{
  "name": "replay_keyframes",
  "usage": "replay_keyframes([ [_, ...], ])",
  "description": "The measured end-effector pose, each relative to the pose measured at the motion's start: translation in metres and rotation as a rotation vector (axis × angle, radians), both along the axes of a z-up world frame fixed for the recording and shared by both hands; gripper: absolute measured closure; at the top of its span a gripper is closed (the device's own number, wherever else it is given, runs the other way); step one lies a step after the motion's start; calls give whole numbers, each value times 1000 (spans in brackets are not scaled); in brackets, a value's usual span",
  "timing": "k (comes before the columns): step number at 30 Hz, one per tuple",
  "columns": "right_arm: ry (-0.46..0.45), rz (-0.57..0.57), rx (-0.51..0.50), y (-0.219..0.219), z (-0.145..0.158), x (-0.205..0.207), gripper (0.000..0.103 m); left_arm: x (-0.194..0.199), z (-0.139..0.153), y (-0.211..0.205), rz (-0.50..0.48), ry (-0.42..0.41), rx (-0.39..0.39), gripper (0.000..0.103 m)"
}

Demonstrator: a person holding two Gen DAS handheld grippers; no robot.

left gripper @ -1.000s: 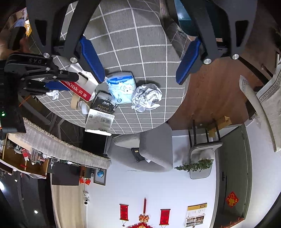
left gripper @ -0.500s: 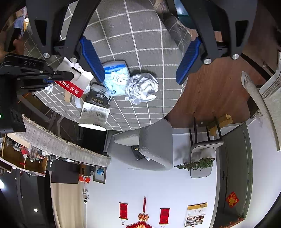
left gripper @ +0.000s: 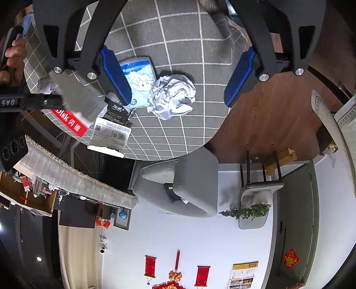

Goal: Collect trash
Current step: 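Grasp the white-and-red card package with the right tool while the left tool approaches the crumpled paper ball, then close the left tool on the crumpled white paper ball and lift it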

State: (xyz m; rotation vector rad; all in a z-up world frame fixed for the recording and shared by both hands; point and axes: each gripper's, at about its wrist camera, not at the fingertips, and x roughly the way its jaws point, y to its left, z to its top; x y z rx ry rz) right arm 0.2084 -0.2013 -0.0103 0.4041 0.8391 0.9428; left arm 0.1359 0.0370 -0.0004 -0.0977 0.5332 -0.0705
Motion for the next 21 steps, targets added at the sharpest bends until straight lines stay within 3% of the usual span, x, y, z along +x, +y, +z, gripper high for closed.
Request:
replay_keyframes([
  [6,105,-3,205,-16,-5,14,101,16,-9,-1,-11,37,-21,13],
  [10,153,13,270,-17,-11,20,101,24,-12,-1,-12,46,-31,12],
  [21,181,23,342,-17,-14,26,101,43,-22,9,-18,97,-106,15],
])
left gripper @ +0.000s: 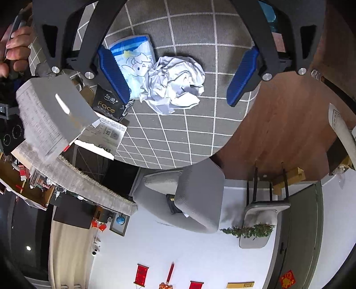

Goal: Collect trash
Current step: 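Close the left tool on the crumpled white paper ball and lift it, then carry the paper ball over the teal bin and open the left tool while the right tool carries the card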

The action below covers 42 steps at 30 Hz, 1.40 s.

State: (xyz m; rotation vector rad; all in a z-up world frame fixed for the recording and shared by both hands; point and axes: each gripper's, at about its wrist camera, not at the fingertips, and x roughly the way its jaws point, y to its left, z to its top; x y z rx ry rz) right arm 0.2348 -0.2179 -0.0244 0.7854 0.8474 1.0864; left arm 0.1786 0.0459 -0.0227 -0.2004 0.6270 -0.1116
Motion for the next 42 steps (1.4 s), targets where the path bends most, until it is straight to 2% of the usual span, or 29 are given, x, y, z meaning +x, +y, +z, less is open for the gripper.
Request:
replay_keyframes([
  [4,3,10,19,3,0,5,101,9,-5,2,-19,40,-16,28],
  [6,6,9,18,3,1,4,101,12,-6,1,-41,57,-28,43],
  [8,20,5,59,-1,-1,4,101,13,-5,-3,-45,52,-8,45],
  [10,17,0,41,-1,2,6,101,10,-3,-4,-49,39,9,46],
  [14,63,-5,119,-1,-3,6,101,-1,2,-1,-43,15,6,47],
  [22,138,-87,92,-1,-13,-7,101,-27,11,9,-32,-3,2,47],
  [24,198,-135,178,-5,-20,-12,101,-36,12,11,-29,-5,14,47],
  [26,156,-143,135,0,-15,-18,101,-45,13,13,-25,-3,27,47],
  [31,159,-125,144,13,-16,-30,101,-63,15,19,-11,-3,44,47],
  [35,63,-124,31,26,3,-41,101,-77,14,28,11,10,63,47],
  [38,-27,-120,-96,42,17,-51,101,-86,10,37,27,26,77,47],
  [42,-60,-97,-147,60,17,-59,101,-97,5,49,42,50,93,48],
])
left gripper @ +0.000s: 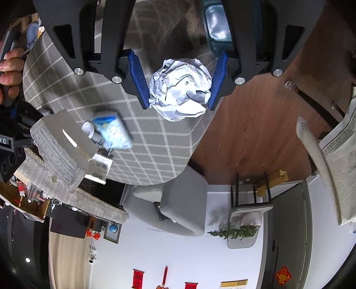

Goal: Collect trash
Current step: 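Carry the paper ball over the teal bin and open the left tool while the right tool carries the card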

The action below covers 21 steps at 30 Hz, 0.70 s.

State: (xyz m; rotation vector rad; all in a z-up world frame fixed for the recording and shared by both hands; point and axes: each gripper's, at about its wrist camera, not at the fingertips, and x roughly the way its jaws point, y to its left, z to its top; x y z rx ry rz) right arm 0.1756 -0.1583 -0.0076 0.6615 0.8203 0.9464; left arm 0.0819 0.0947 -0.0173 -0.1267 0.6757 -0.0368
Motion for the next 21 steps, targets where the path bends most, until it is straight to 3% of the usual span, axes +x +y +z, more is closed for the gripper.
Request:
replay_keyframes([
  [6,-68,35,-94,29,5,-12,101,-18,-10,19,22,26,17,48],
  [14,-217,145,-211,89,22,-37,101,-34,-36,65,80,128,26,48],
  [21,-303,237,-352,149,16,-55,101,-39,-72,106,128,294,-8,47],
])
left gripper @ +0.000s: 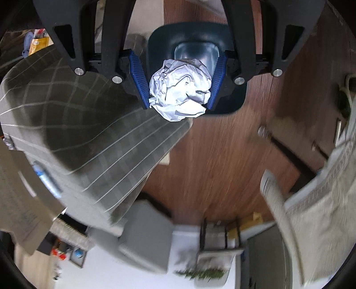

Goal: Collect trash
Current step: 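Carry the paper ball over the teal bin and open the left tool while the right tool carries the card, then lower the card package into the teal bin and open the right tool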

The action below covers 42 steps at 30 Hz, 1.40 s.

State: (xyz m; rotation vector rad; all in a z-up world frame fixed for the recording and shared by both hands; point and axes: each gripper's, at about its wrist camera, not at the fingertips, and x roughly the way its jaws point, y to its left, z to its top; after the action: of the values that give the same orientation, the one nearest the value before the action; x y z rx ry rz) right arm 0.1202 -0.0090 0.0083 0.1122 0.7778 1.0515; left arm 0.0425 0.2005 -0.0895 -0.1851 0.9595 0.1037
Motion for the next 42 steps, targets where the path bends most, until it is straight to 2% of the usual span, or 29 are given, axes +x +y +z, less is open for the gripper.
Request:
replay_keyframes([
  [7,-6,45,-80,43,-17,-9,101,-11,-22,34,28,67,-32,46],
  [10,3,64,-108,60,-26,-13,101,-15,-24,46,36,84,-51,39],
  [11,4,69,-121,66,-28,-14,101,-17,-26,49,39,81,-63,35],
  [14,18,81,-175,85,-43,-17,101,-24,-21,58,40,63,-75,30],
  [21,76,92,-252,113,-78,-19,102,-38,-3,76,73,-10,-84,28],
  [29,74,121,-362,139,-111,-30,101,-53,22,87,101,-121,-67,28],
  [35,71,143,-426,154,-132,-37,101,-62,45,89,114,-224,-60,33],
  [42,99,143,-479,164,-161,-37,101,-68,64,88,123,-297,-61,41],
])
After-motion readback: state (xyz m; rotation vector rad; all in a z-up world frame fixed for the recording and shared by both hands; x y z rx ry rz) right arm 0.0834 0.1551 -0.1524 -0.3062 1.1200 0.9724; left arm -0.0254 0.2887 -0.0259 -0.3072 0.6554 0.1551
